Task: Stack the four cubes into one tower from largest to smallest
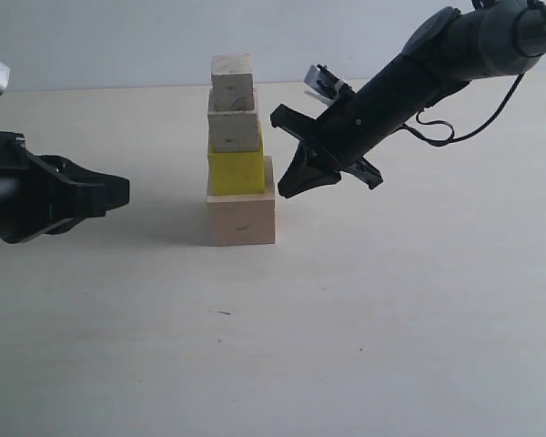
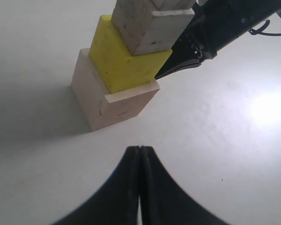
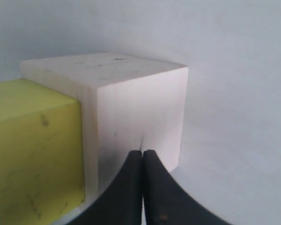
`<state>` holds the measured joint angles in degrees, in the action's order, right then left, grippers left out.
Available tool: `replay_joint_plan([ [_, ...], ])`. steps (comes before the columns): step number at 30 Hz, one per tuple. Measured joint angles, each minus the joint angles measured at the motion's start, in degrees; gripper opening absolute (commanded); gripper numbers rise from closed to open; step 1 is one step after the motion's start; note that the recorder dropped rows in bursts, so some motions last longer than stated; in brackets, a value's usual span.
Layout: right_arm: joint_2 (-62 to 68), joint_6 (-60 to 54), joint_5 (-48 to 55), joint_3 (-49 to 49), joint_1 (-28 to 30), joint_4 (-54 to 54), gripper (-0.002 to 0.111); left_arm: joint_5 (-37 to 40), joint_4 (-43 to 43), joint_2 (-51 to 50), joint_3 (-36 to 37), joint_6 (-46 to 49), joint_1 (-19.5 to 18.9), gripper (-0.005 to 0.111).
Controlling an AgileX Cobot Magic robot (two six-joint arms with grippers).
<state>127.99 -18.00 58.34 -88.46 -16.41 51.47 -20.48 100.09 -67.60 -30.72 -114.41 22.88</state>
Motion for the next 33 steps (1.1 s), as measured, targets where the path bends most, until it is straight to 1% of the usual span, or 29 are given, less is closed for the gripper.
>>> replay_joint_plan([
  [33, 0.0, -0.7, 3.1, 0.0, 0.0, 1.9, 0.000, 0.0, 0.0, 0.0, 0.0, 0.0, 0.0, 0.000],
])
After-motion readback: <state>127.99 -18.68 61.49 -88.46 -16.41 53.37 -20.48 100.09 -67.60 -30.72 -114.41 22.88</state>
